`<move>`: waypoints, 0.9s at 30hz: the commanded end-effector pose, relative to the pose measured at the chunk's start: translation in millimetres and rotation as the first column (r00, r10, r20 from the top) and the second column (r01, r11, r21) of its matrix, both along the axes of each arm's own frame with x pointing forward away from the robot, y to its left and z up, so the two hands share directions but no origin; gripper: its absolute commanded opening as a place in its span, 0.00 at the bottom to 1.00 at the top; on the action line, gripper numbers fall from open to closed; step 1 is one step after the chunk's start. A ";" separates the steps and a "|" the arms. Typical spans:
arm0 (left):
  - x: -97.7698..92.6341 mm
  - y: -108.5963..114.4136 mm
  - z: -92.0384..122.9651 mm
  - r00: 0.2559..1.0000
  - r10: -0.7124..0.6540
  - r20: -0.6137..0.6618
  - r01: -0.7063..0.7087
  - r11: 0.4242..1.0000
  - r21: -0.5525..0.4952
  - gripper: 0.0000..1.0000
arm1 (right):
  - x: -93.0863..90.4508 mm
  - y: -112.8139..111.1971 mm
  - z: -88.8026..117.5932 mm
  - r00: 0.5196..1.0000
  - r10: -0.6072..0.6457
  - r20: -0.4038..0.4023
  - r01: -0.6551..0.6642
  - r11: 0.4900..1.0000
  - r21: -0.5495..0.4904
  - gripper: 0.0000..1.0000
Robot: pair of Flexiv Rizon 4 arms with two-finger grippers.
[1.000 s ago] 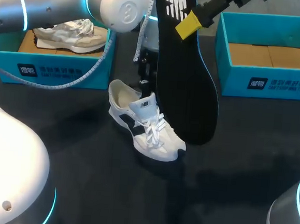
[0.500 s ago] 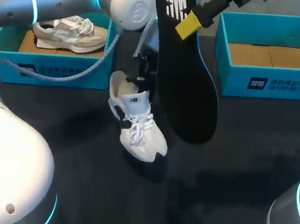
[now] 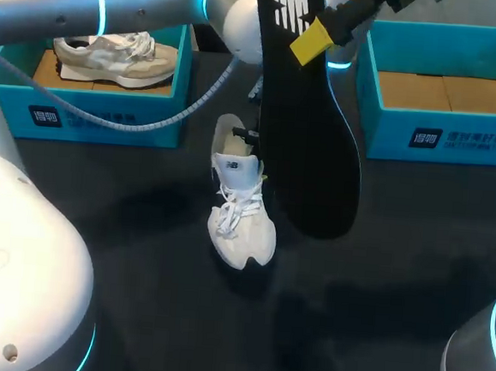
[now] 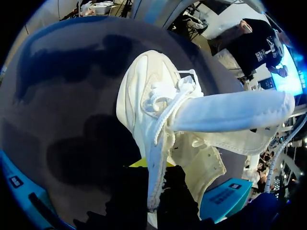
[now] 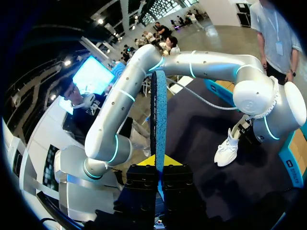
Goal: Take the shoe out of the shoebox, open the shoe tongue, remove and reinsert the insole, then place the shoe into the shoebox
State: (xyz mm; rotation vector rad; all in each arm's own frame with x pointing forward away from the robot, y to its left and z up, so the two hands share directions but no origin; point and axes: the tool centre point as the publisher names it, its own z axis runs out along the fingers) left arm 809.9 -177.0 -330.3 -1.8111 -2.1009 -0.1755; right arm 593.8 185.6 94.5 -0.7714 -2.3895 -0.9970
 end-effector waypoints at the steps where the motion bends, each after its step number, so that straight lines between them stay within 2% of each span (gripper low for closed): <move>1: 1.0 -11.5 -4.1 1.000 -0.014 -0.004 0.014 1.000 0.021 0.00 | 1.1 1.5 0.2 1.000 0.000 -0.002 0.000 1.000 -0.003 0.00; 11: -11.0 -28.2 -21.0 0.996 -0.084 -0.009 0.084 0.996 0.018 0.00 | 1.1 1.5 0.2 1.000 0.000 -0.002 0.000 1.000 -0.003 0.00; 27: -26.4 -28.3 -43.8 0.996 -0.080 -0.045 0.082 0.996 0.043 0.00 | 1.1 1.5 0.2 1.000 0.000 -0.002 0.000 1.000 -0.003 0.00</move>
